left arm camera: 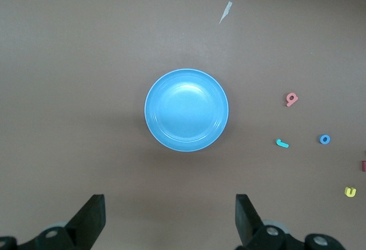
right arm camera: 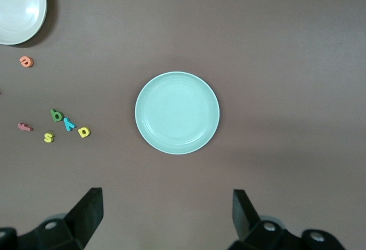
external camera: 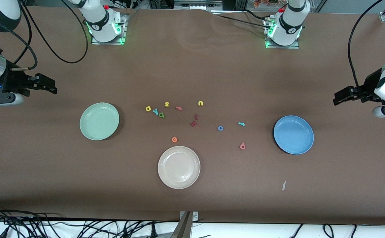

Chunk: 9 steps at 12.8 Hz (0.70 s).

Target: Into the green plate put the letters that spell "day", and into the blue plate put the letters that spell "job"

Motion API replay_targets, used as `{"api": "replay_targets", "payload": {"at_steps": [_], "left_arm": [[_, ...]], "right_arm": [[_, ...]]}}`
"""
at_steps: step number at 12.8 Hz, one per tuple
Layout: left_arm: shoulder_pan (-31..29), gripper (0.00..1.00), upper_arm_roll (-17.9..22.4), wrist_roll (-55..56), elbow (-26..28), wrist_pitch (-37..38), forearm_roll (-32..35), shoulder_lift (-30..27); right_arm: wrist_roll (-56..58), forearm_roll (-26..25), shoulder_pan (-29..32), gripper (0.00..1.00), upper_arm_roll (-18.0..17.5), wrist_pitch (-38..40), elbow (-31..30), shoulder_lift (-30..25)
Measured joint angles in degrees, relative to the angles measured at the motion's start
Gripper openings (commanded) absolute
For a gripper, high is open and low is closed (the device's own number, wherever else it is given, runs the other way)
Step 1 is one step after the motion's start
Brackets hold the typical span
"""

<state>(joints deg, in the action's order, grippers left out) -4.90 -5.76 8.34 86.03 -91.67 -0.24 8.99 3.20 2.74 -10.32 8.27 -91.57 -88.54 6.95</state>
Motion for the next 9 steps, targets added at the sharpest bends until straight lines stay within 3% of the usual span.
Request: {"api": "replay_targets", "payload": {"at_steps": [5,9], "left_arm": [[0.05,1.00,-0.17,0.00,0.08,0.03,0.00,0.58],[2.60,1.00,-0.82,0.00,0.46,-0.60,-0.06,5.77]], "right_arm": [[0.00,0.00,-0.01,1.00,-0.04,0.11,-0.02,0.00],[-0.22,0.00,-0.68,1.00,-0.98,0.19,-0.44,0.08]]}}
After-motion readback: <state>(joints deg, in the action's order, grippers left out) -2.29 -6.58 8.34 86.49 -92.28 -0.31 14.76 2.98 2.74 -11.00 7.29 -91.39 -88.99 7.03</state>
